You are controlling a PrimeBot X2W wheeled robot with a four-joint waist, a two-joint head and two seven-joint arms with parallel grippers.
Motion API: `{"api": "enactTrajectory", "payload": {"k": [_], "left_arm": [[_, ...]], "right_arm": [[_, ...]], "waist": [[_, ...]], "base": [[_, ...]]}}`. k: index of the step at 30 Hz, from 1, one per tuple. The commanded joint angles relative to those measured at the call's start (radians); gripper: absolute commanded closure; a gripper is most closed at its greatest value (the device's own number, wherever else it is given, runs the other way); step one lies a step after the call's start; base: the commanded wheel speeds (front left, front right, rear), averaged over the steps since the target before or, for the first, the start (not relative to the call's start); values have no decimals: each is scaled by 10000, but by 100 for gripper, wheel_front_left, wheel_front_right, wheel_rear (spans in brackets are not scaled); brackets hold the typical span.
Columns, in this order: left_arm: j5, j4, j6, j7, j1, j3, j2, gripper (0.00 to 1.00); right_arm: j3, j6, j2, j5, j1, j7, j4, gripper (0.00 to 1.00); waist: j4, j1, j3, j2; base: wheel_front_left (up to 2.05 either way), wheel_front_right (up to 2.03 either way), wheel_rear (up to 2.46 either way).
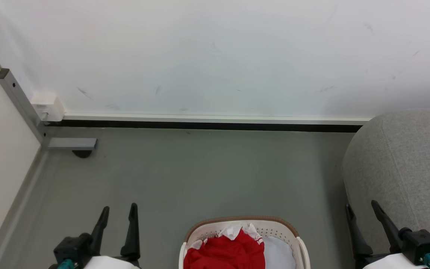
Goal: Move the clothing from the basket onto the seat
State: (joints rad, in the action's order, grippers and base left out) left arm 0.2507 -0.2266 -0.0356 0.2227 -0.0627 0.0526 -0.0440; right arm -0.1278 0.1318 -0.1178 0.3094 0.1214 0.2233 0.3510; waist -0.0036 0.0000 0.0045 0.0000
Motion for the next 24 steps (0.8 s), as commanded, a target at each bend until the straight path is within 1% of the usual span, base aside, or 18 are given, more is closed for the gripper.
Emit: {"api": "enactTrajectory", "payload": {"k": [1,11,20,24], "left_arm": [[-287,-17,-11,120,35,4,-91,0],[-996,-92,5,277,80,42,-97,0],[-1538,-182,52,437,123,77,-101,0],[-1318,-237,31,421,142,42,-99,0]], "right_arm": [[-48,-17,-52,-171,155,90,3,0],[-164,-19,-63,-767,176,272,110,0],[-59,-21,-61,-1328,97,450,204,0],[7,-21,-11,-1215,65,413,226,0]], "waist": [[1,0,-6,0],[-21,0,-5,0],[-37,0,0,0],[-63,0,8,0]], "base": [[0,0,0],[0,0,0],[0,0,0],[0,0,0]]}}
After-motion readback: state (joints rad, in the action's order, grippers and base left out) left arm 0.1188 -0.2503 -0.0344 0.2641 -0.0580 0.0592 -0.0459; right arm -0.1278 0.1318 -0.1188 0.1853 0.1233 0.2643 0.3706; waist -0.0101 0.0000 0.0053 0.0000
